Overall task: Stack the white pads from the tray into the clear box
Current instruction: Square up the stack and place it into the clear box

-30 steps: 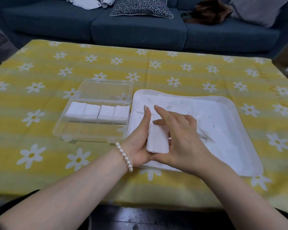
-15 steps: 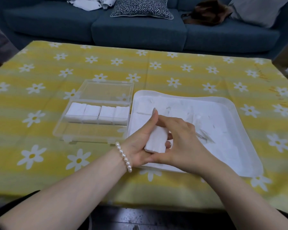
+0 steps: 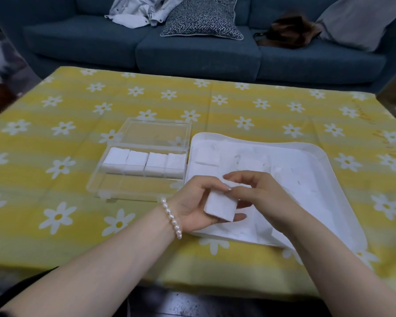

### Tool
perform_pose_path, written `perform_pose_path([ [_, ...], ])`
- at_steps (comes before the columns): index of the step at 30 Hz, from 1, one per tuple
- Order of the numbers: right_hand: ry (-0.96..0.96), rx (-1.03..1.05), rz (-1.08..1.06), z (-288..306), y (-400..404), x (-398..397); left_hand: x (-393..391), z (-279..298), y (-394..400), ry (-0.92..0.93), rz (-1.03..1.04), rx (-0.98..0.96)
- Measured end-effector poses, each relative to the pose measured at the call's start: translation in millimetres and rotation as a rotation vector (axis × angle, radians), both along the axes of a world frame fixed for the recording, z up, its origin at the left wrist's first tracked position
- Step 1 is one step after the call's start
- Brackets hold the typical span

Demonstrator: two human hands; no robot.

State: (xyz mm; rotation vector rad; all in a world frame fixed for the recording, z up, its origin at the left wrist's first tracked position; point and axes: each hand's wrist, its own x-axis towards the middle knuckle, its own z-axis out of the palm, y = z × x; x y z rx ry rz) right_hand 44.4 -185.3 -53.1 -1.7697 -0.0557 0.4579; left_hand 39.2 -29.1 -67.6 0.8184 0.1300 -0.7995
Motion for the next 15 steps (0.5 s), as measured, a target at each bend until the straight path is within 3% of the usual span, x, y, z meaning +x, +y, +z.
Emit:
perform_pose_path([
  [5, 0.026, -0.006, -0.136, 8.4, 17.9, 2.8, -5.6, -2.7, 27.5, -0.168, 0.178, 0.407],
  [10, 0.19, 0.13, -0.235, 9.5, 79.1, 10.5, -12.5, 5.4, 82.3, -0.223, 0.41, 0.598],
  [15, 0.229, 0.244, -0.295, 6.9, 159.2, 20.3, -11.0, 10.1, 149.1, -0.241, 0.636, 0.747],
])
